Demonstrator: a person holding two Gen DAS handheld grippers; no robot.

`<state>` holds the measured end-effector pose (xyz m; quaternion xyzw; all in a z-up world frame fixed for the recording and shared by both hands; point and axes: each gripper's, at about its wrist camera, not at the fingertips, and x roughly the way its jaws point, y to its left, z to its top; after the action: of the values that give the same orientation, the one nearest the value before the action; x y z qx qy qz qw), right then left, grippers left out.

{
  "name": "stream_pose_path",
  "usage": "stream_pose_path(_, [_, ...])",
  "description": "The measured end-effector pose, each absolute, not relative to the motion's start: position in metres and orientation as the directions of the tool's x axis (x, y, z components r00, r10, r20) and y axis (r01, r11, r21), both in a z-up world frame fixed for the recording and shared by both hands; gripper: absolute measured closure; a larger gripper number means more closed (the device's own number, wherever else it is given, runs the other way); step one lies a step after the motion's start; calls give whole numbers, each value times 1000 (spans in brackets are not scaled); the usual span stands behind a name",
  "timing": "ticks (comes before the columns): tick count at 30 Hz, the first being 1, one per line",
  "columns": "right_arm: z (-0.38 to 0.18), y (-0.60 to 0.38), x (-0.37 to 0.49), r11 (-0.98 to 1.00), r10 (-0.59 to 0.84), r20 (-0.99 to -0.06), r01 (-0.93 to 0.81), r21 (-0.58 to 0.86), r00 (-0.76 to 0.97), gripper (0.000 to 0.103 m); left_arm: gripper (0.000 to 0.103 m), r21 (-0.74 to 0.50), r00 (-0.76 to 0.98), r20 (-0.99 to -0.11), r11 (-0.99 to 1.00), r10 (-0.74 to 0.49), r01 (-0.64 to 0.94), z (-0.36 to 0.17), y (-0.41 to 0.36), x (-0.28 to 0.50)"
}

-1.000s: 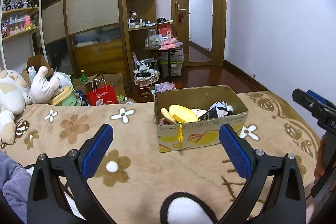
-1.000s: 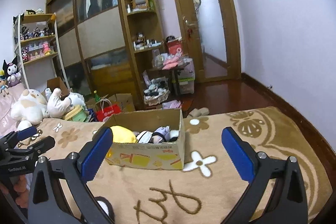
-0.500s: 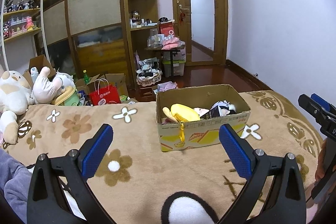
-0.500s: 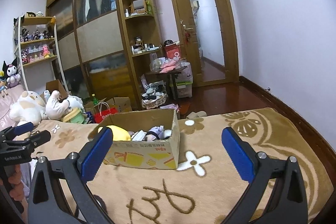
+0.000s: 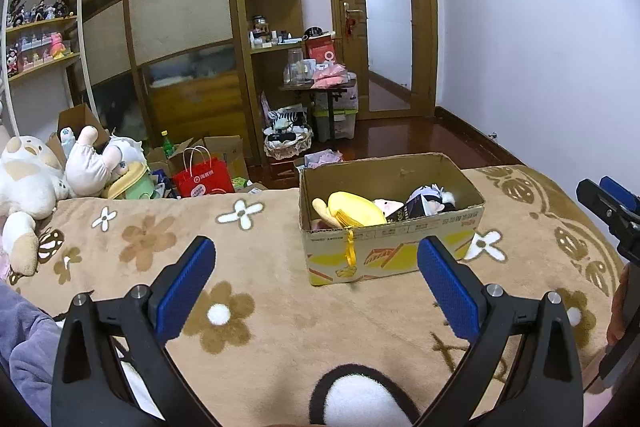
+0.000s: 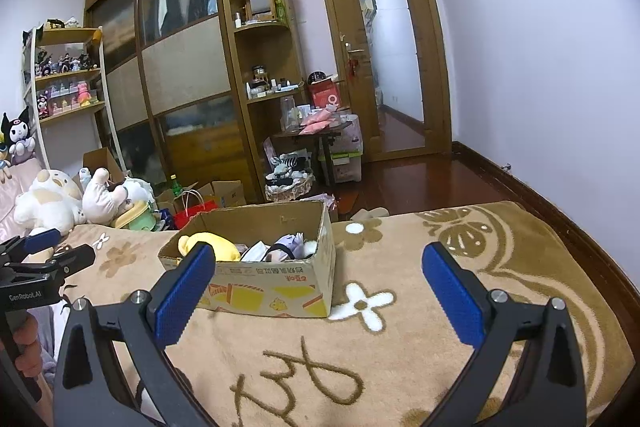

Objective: Organize soft objects

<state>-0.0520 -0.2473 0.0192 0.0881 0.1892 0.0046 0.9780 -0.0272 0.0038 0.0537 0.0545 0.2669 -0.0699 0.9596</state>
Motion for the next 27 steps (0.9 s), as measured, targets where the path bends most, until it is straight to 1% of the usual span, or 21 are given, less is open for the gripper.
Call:
stream_pose_path(23, [16, -243, -51, 986, 41, -377, 22, 163, 925, 0, 3, 78, 844, -526, 982, -106, 173, 52, 3, -27])
stream_pose_path(27, [15, -245, -51, 983, 49, -378, 22, 182, 924, 0, 3, 78, 843, -527, 982, -107, 174, 52, 4, -27])
